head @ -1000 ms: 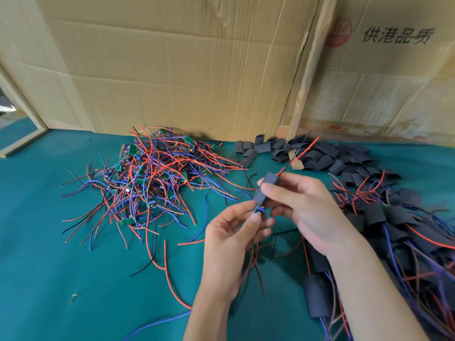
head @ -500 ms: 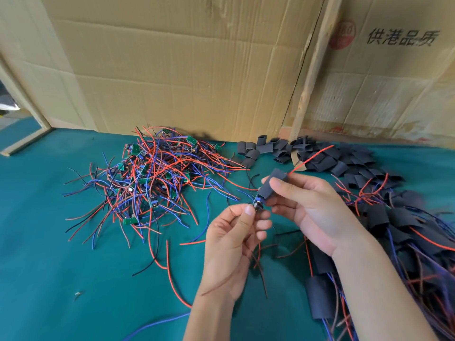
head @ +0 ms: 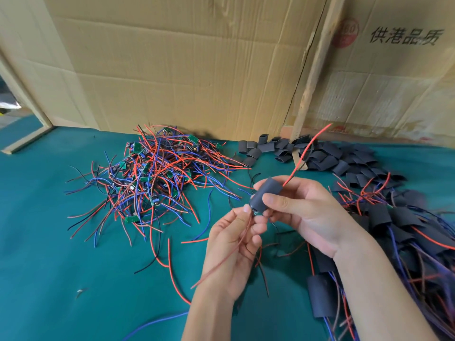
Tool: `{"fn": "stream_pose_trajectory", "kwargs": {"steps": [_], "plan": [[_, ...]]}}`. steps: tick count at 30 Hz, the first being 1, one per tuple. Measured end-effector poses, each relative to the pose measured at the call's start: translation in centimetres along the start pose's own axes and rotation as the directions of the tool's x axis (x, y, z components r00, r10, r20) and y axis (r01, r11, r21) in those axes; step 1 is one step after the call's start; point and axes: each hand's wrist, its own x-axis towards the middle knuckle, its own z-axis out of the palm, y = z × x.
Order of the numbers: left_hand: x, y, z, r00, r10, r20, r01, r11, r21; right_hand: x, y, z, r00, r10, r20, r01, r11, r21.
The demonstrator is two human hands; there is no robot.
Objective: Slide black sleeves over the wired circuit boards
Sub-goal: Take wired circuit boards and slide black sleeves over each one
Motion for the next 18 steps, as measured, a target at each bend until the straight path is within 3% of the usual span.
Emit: {"fn": "stream_pose_trajectory", "kwargs": {"steps": [6, 14, 18], "plan": [[0.18, -0.72, -0.18, 0.991, 0.136, -0.014, -0.132, 0.977, 0.168, -0.13, 0.24, 0.25, 1.000, 0.016, 0.006, -0.016, 1.000, 0.005], [-0.14, -0.08, -0.48, 0.986, 0.114, 0.117, -0.114, 0.993, -0.010, 0.04, 0.30, 0.25, 1.000, 0.007, -0.018, -0.006, 0.997, 0.080], [0.05, -0.50, -0.51, 0.985, 0.144, 0.094, -0.151, 0.985, 0.078, 0.11, 0.54, 0.41, 0.999, 0.013, 0.031, -0.013, 1.000, -0.013]]}}
